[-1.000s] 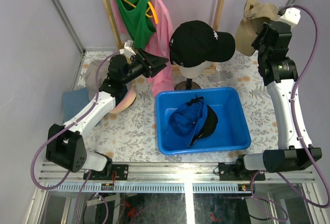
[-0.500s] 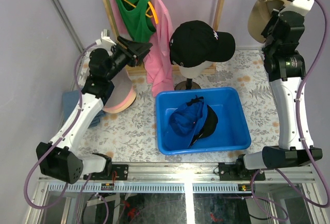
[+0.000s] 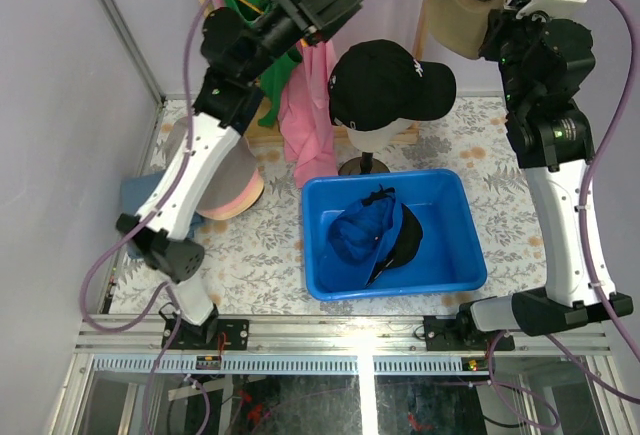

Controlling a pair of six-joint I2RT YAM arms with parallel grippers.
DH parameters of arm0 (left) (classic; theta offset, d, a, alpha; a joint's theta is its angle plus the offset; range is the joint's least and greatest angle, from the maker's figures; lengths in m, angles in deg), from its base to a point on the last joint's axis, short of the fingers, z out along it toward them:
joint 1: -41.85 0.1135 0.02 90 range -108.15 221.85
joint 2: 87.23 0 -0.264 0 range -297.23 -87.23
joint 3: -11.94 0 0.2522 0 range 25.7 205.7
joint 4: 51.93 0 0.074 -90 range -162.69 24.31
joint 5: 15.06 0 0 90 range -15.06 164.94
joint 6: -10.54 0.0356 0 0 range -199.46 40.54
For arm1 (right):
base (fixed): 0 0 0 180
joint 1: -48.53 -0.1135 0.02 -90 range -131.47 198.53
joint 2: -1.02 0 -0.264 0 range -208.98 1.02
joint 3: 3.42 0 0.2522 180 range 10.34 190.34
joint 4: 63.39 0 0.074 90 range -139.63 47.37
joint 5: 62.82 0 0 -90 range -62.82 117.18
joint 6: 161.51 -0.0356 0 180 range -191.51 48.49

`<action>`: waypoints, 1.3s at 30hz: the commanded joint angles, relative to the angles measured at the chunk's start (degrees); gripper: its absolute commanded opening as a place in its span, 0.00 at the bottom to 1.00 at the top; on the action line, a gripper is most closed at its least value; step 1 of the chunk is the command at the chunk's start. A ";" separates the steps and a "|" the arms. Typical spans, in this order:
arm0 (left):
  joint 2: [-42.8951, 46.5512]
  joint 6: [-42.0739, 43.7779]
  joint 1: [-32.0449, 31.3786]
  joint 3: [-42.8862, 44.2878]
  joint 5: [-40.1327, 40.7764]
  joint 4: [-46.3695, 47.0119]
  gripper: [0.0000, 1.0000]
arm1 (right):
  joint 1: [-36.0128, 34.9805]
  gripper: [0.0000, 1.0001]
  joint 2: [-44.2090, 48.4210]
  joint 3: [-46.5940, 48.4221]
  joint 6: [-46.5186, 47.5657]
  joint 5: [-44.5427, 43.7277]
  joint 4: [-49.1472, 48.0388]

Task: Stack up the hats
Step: Stack the hat on the hat.

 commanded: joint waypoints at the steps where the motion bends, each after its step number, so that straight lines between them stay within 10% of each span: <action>1: -8.05 -2.06 -3.06 12.67 -2.54 -4.05 0.51 | -4.01 0.00 1.13 6.53 1.19 1.37 -4.31; 39: -11.87 -12.13 -6.65 11.53 13.82 15.82 0.62 | -20.51 0.00 1.69 8.09 6.73 -0.35 -4.73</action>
